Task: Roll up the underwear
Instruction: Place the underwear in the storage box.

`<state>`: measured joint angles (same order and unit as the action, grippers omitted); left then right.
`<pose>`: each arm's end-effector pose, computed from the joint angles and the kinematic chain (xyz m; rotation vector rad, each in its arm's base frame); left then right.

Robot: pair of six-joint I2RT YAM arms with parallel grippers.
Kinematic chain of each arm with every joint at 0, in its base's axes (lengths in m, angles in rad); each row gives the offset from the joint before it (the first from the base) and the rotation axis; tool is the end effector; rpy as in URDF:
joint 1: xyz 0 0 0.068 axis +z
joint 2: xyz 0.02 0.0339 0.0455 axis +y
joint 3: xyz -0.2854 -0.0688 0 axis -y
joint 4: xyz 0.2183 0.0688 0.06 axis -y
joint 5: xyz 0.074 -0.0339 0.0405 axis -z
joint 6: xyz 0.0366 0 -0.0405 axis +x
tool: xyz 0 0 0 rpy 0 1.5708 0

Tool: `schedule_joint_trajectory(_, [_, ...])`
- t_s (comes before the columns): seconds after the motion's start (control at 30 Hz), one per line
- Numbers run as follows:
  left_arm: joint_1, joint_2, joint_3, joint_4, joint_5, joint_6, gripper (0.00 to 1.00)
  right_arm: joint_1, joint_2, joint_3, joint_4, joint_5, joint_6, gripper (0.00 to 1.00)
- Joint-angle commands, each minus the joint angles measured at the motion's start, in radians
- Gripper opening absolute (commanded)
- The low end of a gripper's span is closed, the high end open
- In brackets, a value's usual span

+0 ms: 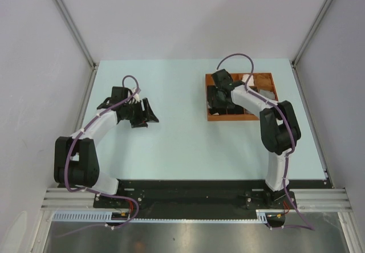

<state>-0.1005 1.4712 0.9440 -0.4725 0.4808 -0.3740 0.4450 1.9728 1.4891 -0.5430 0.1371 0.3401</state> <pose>0.2650 -0.0437 0.2500 -0.1683 2.5893 -0.7952 0.3721 0.1719 0.2334 -0.0861 2.5849 0.1119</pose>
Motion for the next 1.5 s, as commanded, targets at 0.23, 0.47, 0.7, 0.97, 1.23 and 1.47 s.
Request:
schedule_joint_trajectory(0.23, [-0.001, -0.049, -0.008, 0.037, 0.035, 0.003, 0.7, 0.017, -0.161, 0.077, -0.04, 0.099, -0.044, 0.64])
schedule_joint_trajectory(0.47, [-0.001, -0.054, -0.013, 0.038, 0.036, 0.003, 0.69, -0.008, -0.123, 0.005, 0.003, 0.073, -0.024, 0.35])
schedule_joint_trajectory(0.7, [-0.001, -0.052, -0.013, 0.04, 0.036, 0.003, 0.69, -0.014, -0.016, -0.023, 0.026, 0.018, -0.012, 0.26])
schedule_joint_trajectory(0.97, [-0.001, -0.061, -0.017, 0.037, 0.032, 0.004, 0.69, -0.014, 0.087, -0.027, -0.023, 0.101, 0.007, 0.22])
schedule_joint_trajectory(1.23, [-0.001, -0.161, -0.008, 0.046, -0.056, 0.046, 0.7, -0.014, -0.081, -0.003, 0.014, -0.082, -0.055, 0.6])
schedule_joint_trajectory(1.47, [-0.001, -0.396, -0.013, 0.075, -0.206, 0.113, 0.85, -0.069, -0.311, -0.072, 0.073, -0.215, -0.05, 0.81])
